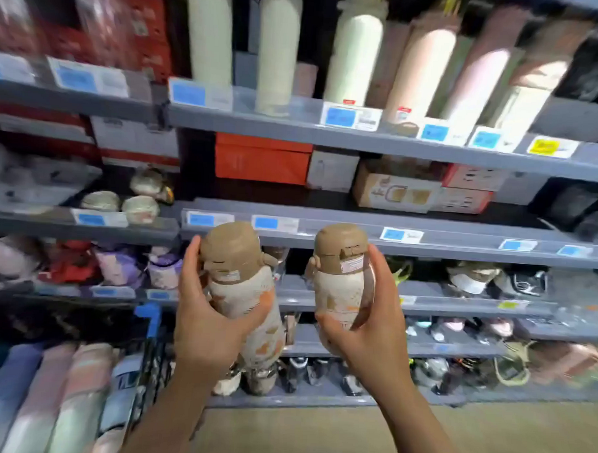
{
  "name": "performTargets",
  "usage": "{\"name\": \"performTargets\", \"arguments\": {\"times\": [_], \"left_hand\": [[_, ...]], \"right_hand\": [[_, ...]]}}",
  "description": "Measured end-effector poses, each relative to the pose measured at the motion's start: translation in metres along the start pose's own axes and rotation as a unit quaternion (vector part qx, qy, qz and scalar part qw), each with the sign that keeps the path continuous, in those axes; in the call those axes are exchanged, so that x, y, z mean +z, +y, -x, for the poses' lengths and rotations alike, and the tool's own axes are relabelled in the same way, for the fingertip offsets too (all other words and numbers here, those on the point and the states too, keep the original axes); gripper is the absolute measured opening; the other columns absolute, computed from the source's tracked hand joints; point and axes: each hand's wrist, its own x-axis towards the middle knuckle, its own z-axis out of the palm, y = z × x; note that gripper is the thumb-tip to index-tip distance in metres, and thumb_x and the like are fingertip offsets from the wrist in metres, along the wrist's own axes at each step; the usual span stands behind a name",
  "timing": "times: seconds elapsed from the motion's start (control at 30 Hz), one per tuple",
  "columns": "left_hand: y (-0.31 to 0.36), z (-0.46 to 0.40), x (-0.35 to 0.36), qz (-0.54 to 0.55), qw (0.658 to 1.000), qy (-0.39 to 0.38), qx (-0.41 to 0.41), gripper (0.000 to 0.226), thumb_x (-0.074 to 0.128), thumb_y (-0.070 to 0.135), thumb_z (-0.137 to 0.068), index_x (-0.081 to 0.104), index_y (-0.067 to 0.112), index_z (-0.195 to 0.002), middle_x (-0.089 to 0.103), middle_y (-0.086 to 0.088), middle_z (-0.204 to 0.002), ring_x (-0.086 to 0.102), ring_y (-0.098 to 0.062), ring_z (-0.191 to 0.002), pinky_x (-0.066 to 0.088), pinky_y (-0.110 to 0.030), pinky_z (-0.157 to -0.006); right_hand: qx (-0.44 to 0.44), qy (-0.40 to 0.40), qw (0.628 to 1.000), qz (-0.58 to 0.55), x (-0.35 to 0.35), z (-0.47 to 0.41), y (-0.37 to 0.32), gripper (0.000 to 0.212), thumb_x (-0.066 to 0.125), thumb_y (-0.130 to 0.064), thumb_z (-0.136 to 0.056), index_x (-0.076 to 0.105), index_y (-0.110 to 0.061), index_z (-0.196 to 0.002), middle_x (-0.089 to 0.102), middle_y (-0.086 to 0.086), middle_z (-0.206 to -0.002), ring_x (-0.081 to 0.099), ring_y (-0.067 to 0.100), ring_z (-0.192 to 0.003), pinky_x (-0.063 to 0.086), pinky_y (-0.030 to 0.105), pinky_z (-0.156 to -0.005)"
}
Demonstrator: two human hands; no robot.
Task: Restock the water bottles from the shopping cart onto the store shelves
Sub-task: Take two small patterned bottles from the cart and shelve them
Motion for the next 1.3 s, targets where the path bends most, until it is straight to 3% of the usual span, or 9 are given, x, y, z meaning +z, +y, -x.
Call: {"name": "performTargets", "arguments": {"times": [0.13,0.33,0.47,0.57,0.67,0.73,0.93,1.13,1.3], "left_hand": [[0.029,-0.013,0.102,0.035,0.996,-0.08,0.03,0.106,0.089,0.026,-0.059,0.021,0.059,-0.134,0.039,0.045,-0.123,0.043,0.017,-0.115,0.04,-0.019,-0.092],[0.081,-0.046,0.241,0.077,0.976,-0.17,0.113,0.097,0.086,0.037,-0.055,0.031,0.047,-0.134,0.046,0.014,-0.136,0.047,0.0,-0.123,0.043,-0.03,-0.102],[0.107,-0.068,0.326,0.118,0.96,-0.212,0.141,0.101,0.084,0.037,-0.051,0.033,0.037,-0.138,0.045,0.014,-0.137,0.045,0.001,-0.124,0.039,-0.029,-0.106],[0.13,-0.095,0.384,0.137,0.946,-0.247,0.159,0.1,0.083,0.043,-0.048,0.034,0.04,-0.136,0.047,0.013,-0.135,0.047,-0.002,-0.123,0.041,-0.034,-0.105],[0.155,-0.119,0.435,0.151,0.93,-0.273,0.194,0.1,0.084,0.039,-0.049,0.038,0.034,-0.137,0.049,0.011,-0.133,0.049,0.001,-0.119,0.042,-0.029,-0.104],[0.169,-0.132,0.466,0.143,0.926,-0.269,0.222,0.101,0.084,0.039,-0.05,0.039,0.03,-0.14,0.049,0.009,-0.134,0.048,0.003,-0.119,0.04,-0.024,-0.104],[0.182,-0.152,0.538,0.107,0.923,-0.249,0.274,0.105,0.082,0.04,-0.05,0.031,0.041,-0.142,0.046,0.017,-0.136,0.048,-0.002,-0.122,0.045,-0.036,-0.101],[0.205,-0.15,0.603,0.03,0.919,-0.185,0.348,0.103,0.079,0.037,-0.054,0.03,0.038,-0.145,0.04,0.021,-0.137,0.038,0.005,-0.126,0.032,-0.011,-0.101],[0.226,-0.141,0.654,-0.008,0.908,-0.126,0.4,0.101,0.079,0.036,-0.055,0.031,0.036,-0.144,0.038,0.021,-0.139,0.041,-0.004,-0.129,0.034,-0.021,-0.105]], "right_hand": [[-0.004,0.109,0.994,0.009,-0.09,-0.036,0.022,0.098,0.076,-0.021,-0.063,0.025,-0.044,-0.143,0.045,-0.007,-0.139,0.052,0.008,-0.12,0.051,0.038,-0.092],[-0.054,0.234,0.971,0.011,-0.198,-0.09,0.047,0.093,0.075,-0.016,-0.06,0.03,-0.047,-0.135,0.049,-0.022,-0.131,0.05,-0.003,-0.119,0.041,0.015,-0.092],[-0.055,0.306,0.95,0.019,-0.26,-0.127,0.075,0.095,0.082,-0.013,-0.061,0.03,-0.051,-0.131,0.051,-0.017,-0.131,0.055,-0.003,-0.114,0.047,0.02,-0.093],[-0.056,0.359,0.931,0.023,-0.301,-0.168,0.092,0.097,0.087,-0.012,-0.06,0.031,-0.054,-0.128,0.052,-0.02,-0.127,0.056,0.001,-0.114,0.048,0.036,-0.099],[-0.055,0.388,0.92,0.015,-0.335,-0.205,0.109,0.095,0.086,-0.008,-0.065,0.031,-0.054,-0.127,0.05,-0.025,-0.126,0.055,0.0,-0.114,0.046,0.035,-0.1],[-0.056,0.403,0.913,0.013,-0.354,-0.225,0.121,0.095,0.085,-0.011,-0.066,0.029,-0.052,-0.129,0.049,-0.023,-0.129,0.054,0.0,-0.115,0.046,0.035,-0.1],[-0.066,0.438,0.896,-0.035,-0.403,-0.276,0.156,0.096,0.088,-0.022,-0.059,0.033,-0.048,-0.132,0.052,-0.023,-0.12,0.059,-0.001,-0.105,0.05,0.035,-0.095],[-0.132,0.438,0.878,-0.137,-0.454,-0.332,0.192,0.097,0.084,-0.01,-0.068,0.027,-0.032,-0.143,0.053,-0.016,-0.123,0.062,-0.002,-0.102,0.053,0.02,-0.082],[-0.155,0.432,0.865,-0.204,-0.499,-0.376,0.224,0.097,0.085,-0.01,-0.069,0.025,-0.034,-0.141,0.048,-0.002,-0.136,0.059,0.01,-0.114,0.052,0.038,-0.094]]}}
